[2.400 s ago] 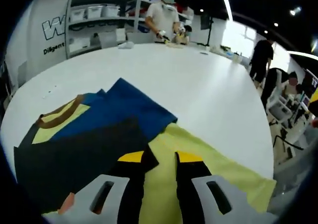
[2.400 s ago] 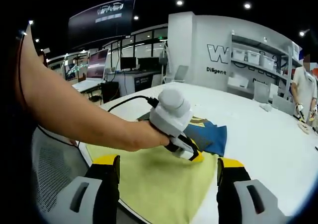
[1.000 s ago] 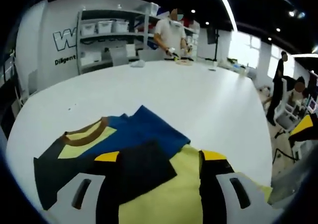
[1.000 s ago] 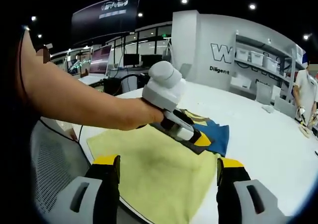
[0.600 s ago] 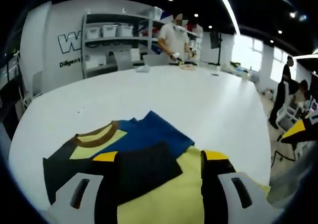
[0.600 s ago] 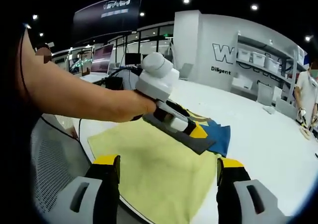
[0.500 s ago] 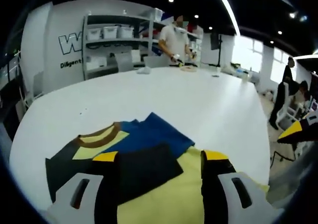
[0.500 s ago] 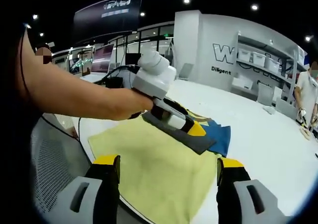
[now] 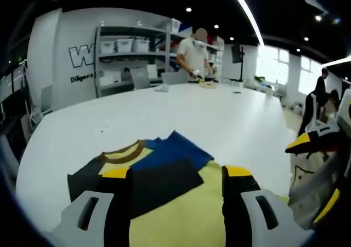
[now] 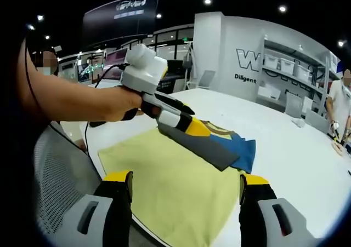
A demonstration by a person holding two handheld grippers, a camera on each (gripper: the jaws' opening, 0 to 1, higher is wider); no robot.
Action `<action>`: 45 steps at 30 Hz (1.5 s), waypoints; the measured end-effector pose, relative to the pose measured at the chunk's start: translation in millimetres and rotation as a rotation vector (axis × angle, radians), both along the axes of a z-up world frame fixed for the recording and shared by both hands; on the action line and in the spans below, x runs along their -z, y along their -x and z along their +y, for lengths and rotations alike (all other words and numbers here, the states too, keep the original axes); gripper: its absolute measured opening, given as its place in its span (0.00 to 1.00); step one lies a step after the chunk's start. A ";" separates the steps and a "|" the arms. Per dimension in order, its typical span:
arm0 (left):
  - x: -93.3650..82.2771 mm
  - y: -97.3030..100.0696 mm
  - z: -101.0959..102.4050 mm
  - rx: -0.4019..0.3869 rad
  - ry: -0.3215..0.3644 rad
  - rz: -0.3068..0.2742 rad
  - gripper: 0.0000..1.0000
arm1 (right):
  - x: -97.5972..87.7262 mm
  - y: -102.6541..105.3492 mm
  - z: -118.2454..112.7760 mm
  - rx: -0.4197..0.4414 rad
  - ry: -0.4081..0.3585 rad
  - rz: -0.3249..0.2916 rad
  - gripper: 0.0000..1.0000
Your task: Fold the garment on the visible template until the final outline fits inside the template.
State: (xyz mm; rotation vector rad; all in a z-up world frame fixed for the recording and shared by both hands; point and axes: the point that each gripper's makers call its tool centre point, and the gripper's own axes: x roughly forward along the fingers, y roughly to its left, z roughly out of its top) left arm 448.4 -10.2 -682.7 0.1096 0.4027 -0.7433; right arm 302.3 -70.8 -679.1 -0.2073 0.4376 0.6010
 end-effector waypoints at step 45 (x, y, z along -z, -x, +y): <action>-1.1 100.7 143.7 -0.141 0.003 0.108 0.60 | 9.0 3.8 3.8 -0.023 0.038 0.031 0.81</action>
